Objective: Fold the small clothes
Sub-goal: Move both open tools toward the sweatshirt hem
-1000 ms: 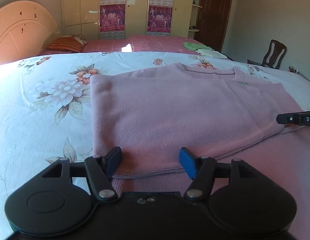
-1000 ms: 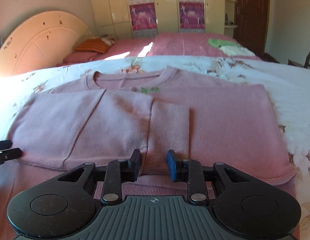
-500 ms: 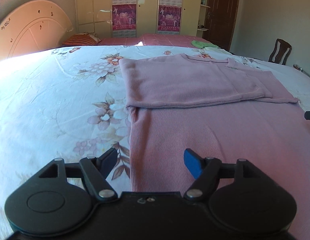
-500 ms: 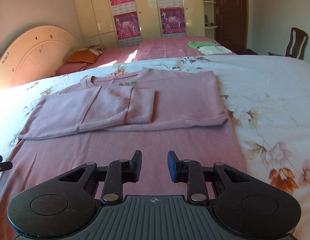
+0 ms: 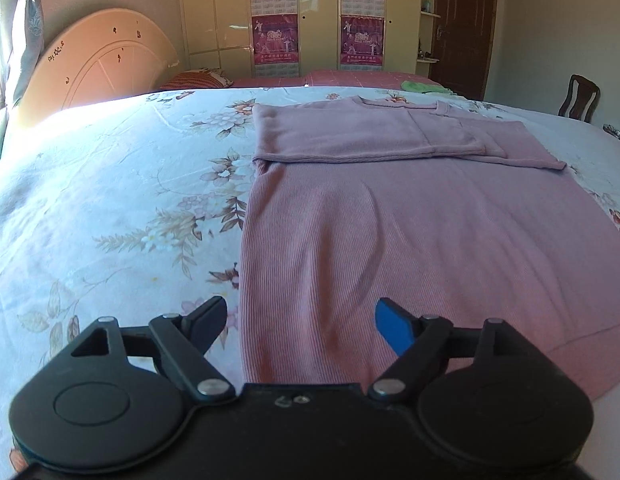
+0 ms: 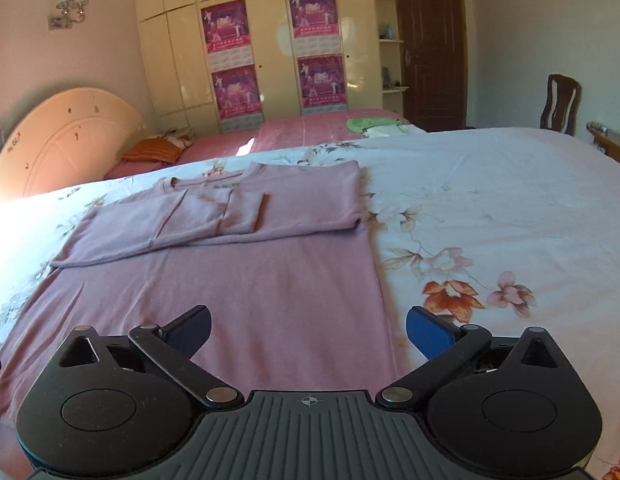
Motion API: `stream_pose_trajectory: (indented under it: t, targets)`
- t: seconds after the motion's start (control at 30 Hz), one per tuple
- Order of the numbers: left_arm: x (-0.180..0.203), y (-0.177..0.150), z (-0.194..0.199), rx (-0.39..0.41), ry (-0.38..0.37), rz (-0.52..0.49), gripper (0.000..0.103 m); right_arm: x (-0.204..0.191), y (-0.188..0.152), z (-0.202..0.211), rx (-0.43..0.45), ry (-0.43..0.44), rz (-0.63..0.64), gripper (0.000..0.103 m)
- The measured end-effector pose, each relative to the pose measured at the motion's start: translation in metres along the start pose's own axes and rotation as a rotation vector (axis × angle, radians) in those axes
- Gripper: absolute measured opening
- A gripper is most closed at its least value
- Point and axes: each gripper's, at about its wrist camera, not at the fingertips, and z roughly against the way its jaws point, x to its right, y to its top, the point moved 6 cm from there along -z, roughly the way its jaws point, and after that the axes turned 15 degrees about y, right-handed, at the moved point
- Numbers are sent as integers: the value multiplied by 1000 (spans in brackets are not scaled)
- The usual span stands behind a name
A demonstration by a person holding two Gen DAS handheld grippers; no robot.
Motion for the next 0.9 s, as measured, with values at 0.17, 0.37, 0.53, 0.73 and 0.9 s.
stream_pose_trajectory:
  t: [0.17, 0.37, 0.53, 0.73, 0.9]
  targets:
    - [-11, -32, 23, -36, 2, 41, 79, 27, -26, 44, -21, 32, -47, 97]
    - [-40, -61, 23, -141, -52, 158, 62, 54, -54, 70, -38, 88, -211, 68]
    - [-57, -65, 18, -180, -127, 299, 61, 66, -71, 75, -47, 161, -325, 68]
    - [-53, -65, 11, -202, -244, 342, 61, 80, -83, 71, -48, 209, -404, 59]
    - [-44, -51, -10, -171, -304, 341, 61, 88, -75, 55, -32, 256, -447, 46]
